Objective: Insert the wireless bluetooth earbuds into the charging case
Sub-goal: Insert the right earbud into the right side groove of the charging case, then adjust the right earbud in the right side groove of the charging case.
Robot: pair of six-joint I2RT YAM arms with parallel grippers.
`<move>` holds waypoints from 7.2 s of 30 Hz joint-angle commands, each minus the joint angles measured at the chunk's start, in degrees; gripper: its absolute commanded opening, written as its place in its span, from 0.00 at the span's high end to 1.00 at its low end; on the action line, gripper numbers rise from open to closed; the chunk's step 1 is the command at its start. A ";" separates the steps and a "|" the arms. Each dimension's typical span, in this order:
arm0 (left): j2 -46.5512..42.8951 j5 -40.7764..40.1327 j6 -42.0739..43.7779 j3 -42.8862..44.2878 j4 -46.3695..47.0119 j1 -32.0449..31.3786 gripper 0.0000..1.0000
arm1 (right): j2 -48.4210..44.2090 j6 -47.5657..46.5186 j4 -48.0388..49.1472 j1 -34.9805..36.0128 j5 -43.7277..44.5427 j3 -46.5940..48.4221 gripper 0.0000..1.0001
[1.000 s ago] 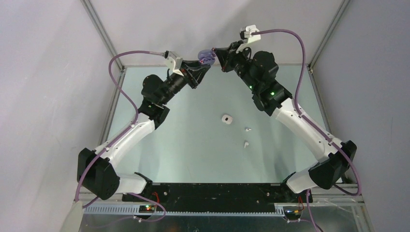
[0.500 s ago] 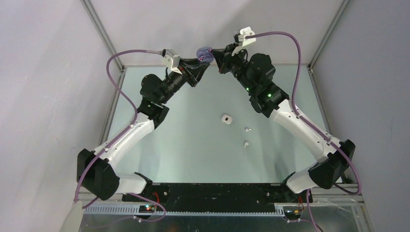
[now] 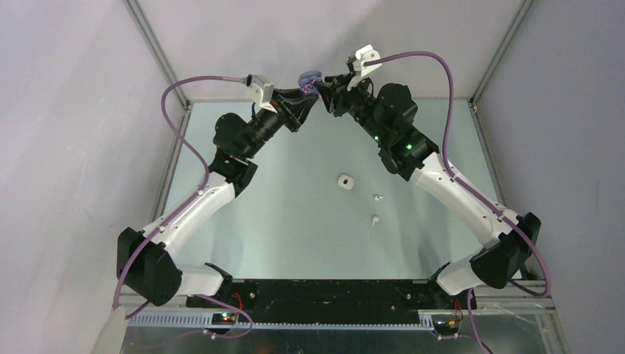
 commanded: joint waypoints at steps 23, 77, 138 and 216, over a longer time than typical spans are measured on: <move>-1.84 1.63 3.29 0.85 1.10 -0.14 1.00 | 4.84 26.02 -10.28 -13.38 -32.61 12.20 0.20; -1.92 -0.57 4.21 0.68 0.13 -0.17 1.00 | 4.56 30.45 -7.86 -14.54 -32.49 10.19 0.32; -2.53 -0.20 7.80 -0.44 -0.33 -0.60 1.00 | 9.05 31.56 -14.56 -12.05 -23.31 15.91 0.42; -6.88 35.27 27.55 -2.99 -21.26 8.84 1.00 | -1.75 -44.93 -35.45 -3.75 -36.16 6.44 0.76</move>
